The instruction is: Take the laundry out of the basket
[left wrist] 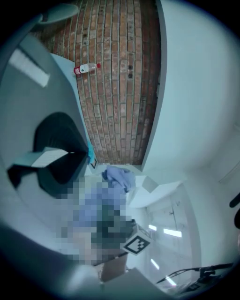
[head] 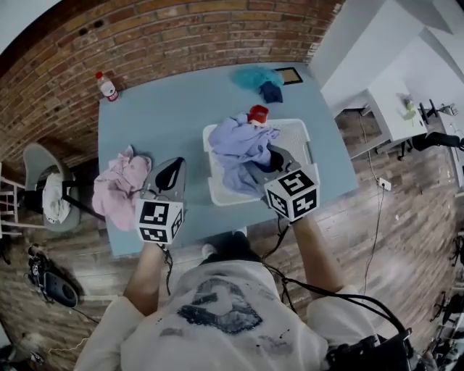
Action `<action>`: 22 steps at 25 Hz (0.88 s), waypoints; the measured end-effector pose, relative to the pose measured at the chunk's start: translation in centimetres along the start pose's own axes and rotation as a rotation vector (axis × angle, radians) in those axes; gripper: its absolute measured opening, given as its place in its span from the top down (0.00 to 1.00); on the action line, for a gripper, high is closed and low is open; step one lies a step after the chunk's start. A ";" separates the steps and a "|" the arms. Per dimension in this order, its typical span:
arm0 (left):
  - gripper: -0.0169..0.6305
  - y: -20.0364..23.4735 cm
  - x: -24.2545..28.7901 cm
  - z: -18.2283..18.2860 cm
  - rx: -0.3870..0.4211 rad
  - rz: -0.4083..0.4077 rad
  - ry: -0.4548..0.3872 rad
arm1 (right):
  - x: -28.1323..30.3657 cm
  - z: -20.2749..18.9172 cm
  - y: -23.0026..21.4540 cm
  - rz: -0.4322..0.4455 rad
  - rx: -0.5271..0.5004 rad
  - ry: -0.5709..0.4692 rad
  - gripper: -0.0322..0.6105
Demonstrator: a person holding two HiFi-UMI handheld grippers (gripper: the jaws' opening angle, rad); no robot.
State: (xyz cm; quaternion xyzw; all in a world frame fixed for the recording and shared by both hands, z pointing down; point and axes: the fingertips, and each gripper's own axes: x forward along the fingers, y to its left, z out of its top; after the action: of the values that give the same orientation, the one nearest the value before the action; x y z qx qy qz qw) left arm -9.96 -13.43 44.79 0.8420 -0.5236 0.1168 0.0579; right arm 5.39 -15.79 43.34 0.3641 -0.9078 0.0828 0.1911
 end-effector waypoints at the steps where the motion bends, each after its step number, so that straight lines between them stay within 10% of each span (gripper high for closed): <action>1: 0.99 0.0 -0.3 0.4 0.004 -0.003 -0.009 | -0.4 0.5 0.3 -0.022 0.005 -0.014 0.74; 22: 0.99 -1.3 -2.6 6.1 0.053 -0.067 -0.120 | -6.6 4.7 3.1 -0.300 0.071 -0.187 0.74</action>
State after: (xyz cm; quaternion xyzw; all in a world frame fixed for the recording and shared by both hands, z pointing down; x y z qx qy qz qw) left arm -9.07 -11.94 38.30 0.8659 -0.4941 0.0777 0.0079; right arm 6.29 -10.80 36.29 0.5082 -0.8535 0.0510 0.1032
